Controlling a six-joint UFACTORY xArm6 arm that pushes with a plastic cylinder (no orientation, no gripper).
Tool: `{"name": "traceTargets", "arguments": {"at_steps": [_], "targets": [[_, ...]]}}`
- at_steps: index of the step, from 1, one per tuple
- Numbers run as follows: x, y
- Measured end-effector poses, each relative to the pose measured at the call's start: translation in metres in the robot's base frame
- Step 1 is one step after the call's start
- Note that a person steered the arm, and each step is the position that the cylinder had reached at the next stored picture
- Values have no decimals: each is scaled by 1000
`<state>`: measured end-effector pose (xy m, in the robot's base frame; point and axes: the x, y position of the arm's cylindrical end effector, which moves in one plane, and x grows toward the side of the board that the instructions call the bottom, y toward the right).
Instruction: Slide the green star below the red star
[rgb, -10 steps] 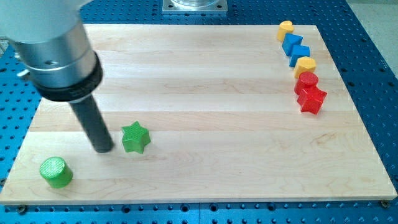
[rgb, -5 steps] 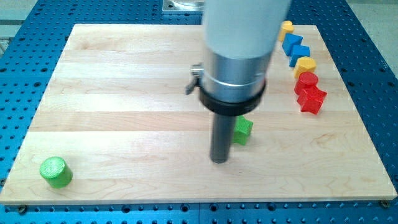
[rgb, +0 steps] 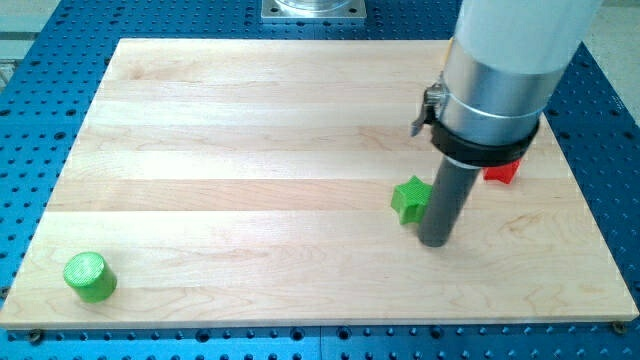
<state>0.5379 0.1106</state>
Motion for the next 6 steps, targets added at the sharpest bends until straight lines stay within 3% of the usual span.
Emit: {"name": "traceTargets", "arguments": {"at_steps": [1,3,6], "targets": [[-7,-74],[-45,-54],[-44,-5]]}}
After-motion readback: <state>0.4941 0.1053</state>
